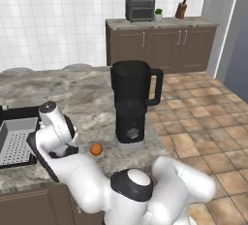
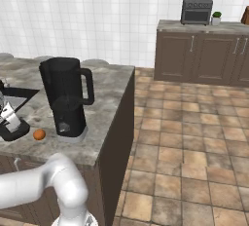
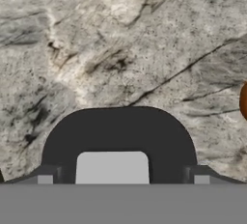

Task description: Open the blender lid, put the tangerine in the blender, close the lid, and start the blender.

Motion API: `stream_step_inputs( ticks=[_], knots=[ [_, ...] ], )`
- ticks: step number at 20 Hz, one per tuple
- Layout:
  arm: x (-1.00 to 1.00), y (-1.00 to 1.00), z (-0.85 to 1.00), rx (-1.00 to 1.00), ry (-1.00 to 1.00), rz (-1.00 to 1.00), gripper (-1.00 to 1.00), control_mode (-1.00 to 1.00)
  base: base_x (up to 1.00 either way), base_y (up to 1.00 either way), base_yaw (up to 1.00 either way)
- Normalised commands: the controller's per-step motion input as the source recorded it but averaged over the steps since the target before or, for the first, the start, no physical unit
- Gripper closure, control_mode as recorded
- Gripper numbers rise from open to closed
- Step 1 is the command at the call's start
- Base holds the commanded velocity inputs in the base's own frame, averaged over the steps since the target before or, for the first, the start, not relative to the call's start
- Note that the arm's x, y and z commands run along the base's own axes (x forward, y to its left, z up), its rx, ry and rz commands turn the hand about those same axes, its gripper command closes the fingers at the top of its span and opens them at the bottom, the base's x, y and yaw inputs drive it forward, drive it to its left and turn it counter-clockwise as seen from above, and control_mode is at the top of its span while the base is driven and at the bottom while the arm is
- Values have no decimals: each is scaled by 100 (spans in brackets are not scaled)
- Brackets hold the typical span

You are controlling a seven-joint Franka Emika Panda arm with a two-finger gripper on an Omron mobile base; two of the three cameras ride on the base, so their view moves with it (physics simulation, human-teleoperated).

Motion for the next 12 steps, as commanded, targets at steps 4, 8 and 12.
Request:
stream_step_inputs(
  ticks=[4,8,12],
  knots=[
    [-9,-67,35,7,-1,0,-100,-100,0,0,0],
    [-13,-100,-3,13,7,-8,-100,-100,0,0,0],
    [-14,-88,-4,8,9,-8,-100,-100,0,0,0]
  ],
)
